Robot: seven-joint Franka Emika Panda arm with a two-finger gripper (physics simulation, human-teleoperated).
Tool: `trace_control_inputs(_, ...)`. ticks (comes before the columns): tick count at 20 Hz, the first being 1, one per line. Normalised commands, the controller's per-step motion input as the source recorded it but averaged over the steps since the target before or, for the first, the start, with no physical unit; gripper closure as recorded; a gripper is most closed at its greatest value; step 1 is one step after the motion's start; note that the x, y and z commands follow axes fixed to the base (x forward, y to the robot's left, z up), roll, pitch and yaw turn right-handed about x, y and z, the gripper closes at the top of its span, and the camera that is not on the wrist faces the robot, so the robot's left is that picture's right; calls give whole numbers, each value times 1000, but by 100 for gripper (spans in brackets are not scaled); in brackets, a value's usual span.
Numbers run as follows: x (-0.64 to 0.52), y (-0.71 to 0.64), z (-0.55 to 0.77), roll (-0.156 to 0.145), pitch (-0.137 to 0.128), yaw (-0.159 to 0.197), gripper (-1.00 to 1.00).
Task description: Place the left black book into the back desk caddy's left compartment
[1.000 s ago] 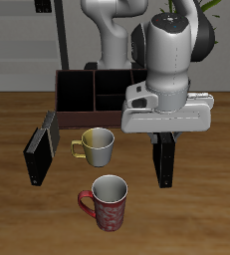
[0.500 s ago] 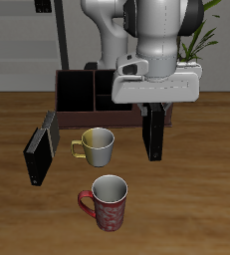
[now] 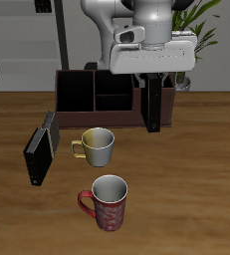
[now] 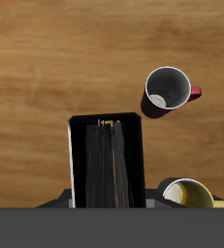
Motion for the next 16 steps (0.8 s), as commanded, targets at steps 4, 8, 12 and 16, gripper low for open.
trace_control_inputs(4, -490, -14, 330, 14, -46, 35, 100)
trace_control_inputs(8, -480, -125, 273, -20, -38, 44, 100)
trace_control_inputs(12, -441, -315, 205, -38, -23, 29, 100)
trace_control_inputs(16, -382, -222, 95, -26, -30, 31, 100)
